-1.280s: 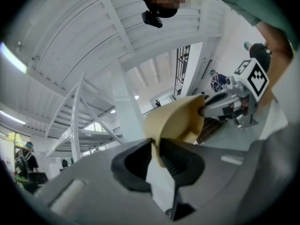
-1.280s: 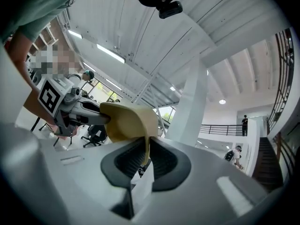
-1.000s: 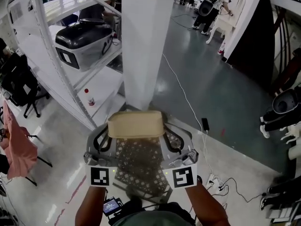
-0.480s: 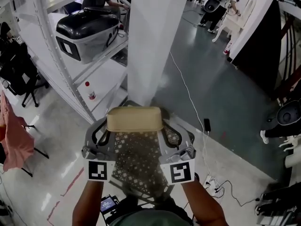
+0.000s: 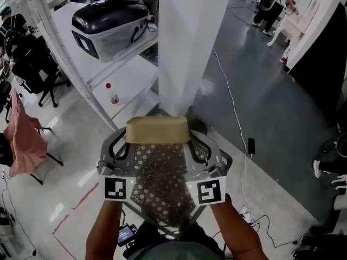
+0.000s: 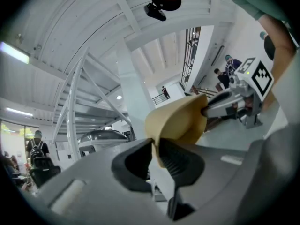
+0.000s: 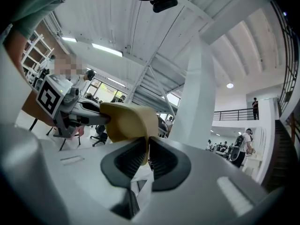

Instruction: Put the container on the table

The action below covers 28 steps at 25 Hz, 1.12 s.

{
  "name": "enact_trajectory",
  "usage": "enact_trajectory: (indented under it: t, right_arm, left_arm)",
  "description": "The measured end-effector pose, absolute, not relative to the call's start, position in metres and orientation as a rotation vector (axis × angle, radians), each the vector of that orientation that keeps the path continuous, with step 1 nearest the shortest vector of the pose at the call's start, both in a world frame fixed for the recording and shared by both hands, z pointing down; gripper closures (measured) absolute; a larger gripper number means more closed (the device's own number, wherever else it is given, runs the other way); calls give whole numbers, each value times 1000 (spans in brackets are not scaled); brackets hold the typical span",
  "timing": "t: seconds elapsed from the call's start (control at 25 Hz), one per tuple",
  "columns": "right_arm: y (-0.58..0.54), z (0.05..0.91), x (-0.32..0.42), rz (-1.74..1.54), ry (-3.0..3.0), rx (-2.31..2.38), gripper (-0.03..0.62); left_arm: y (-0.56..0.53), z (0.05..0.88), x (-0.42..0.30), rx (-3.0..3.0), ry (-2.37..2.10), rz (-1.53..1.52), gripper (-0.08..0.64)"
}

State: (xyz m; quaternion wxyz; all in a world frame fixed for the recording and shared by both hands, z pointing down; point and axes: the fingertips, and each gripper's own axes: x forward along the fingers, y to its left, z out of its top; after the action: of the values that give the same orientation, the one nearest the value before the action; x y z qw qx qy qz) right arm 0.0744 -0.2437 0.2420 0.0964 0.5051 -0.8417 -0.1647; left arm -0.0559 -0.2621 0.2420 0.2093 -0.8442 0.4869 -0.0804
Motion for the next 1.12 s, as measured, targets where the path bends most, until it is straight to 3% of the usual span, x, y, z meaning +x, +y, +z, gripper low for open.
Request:
enact_trajectory:
  t: [1.12]
  right_arm:
    - [-329,405,100,-111,-2459,1408,565]
  left_arm:
    - [-343,403,-31,-2550,1399,-495,511]
